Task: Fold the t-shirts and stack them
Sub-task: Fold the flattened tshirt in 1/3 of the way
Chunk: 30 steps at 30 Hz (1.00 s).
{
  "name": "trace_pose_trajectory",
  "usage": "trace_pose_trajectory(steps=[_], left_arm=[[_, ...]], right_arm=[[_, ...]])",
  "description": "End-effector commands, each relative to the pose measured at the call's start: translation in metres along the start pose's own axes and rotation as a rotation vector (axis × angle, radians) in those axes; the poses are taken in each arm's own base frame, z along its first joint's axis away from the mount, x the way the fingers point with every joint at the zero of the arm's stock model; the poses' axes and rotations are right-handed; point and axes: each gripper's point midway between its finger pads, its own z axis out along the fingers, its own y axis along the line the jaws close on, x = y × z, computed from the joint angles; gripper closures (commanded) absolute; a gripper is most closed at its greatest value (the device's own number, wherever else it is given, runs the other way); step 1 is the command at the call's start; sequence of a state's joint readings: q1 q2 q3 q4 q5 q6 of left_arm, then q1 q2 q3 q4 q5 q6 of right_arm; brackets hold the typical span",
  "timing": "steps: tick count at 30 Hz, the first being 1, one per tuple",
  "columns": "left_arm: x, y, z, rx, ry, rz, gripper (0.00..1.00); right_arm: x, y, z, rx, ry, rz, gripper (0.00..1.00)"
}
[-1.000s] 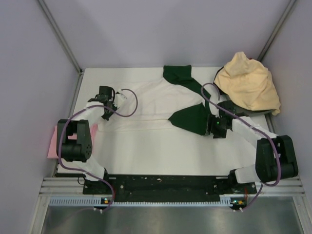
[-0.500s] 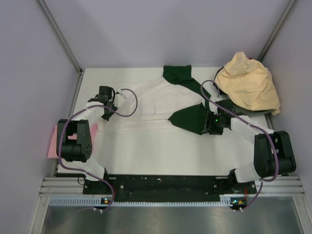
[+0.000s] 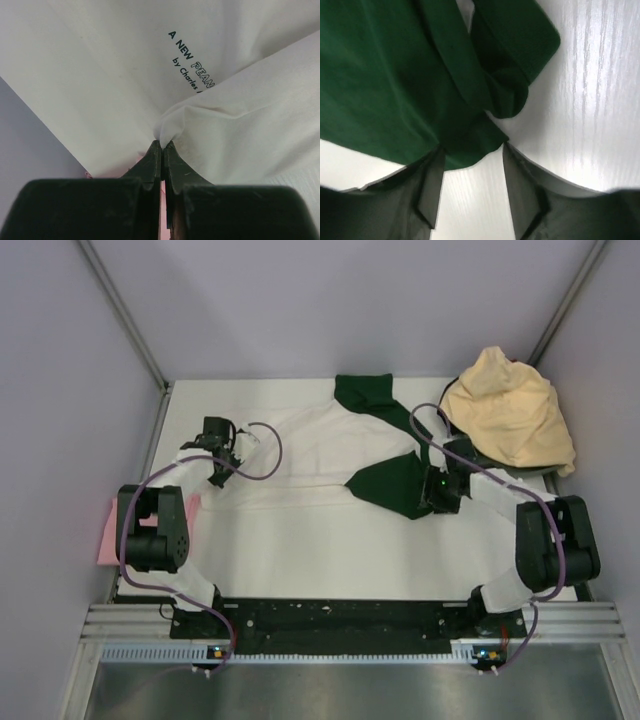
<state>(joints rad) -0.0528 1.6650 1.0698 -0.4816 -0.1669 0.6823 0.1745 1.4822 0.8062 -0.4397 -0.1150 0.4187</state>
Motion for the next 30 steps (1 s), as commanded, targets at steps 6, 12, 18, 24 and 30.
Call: trace_pose_trajectory(steps=[6,12,18,24,30], left_arm=[[-0.007,0.012,-0.017,-0.045,-0.050,-0.050,1.00],[-0.014,0.018,-0.026,-0.057,-0.078,-0.084,1.00],[-0.030,0.026,-0.027,-0.060,-0.114,-0.121,1.00],[-0.041,0.039,-0.020,-0.071,-0.128,-0.169,1.00],[-0.051,0.045,-0.015,-0.068,-0.139,-0.190,1.00]], right_arm=[[0.002,-0.002,0.013,0.004,0.023,-0.014,1.00],[-0.022,0.019,-0.028,-0.069,-0.075,-0.051,1.00],[-0.084,0.062,-0.083,-0.192,-0.244,-0.136,1.00],[-0.151,0.089,-0.084,-0.209,-0.306,-0.196,1.00],[-0.213,0.108,-0.064,-0.221,-0.346,-0.217,1.00]])
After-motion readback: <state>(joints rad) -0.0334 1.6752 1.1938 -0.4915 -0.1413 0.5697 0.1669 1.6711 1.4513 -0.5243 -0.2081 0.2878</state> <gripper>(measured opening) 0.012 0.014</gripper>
